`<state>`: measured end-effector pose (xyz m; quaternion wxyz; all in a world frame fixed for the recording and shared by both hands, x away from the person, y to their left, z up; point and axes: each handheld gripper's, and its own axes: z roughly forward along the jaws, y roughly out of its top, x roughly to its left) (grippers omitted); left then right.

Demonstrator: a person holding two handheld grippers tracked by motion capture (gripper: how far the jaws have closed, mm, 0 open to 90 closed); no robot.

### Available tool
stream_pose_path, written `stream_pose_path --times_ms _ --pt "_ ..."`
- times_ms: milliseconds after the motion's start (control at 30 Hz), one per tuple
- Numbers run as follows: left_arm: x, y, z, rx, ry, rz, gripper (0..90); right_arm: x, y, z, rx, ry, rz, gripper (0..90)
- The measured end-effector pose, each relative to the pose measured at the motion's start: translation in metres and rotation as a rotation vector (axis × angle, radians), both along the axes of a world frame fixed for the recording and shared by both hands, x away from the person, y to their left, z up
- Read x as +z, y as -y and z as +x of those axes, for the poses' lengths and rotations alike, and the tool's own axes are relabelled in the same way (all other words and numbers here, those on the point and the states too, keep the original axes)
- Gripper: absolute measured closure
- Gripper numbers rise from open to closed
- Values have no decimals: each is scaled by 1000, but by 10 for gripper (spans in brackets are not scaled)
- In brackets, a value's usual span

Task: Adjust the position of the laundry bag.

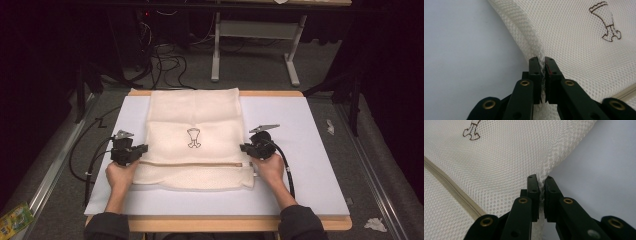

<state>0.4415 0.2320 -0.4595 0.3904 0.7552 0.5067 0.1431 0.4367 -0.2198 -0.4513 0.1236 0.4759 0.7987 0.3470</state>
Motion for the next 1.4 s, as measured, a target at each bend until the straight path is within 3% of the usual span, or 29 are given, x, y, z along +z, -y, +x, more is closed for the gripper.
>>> stream_pose_path --times_ms 600,1100,1200,1400 --pt "6 13 0 -25 23 -39 852 2 19 -4 -27 9 13 861" --pt "9 28 -3 -58 49 -36 850 4 37 -8 -45 23 25 860" --pt "13 38 -7 -85 70 11 849 5 43 -10 -48 29 25 860" --pt "18 48 -7 -100 89 1 849 4 54 -14 -68 30 36 860"
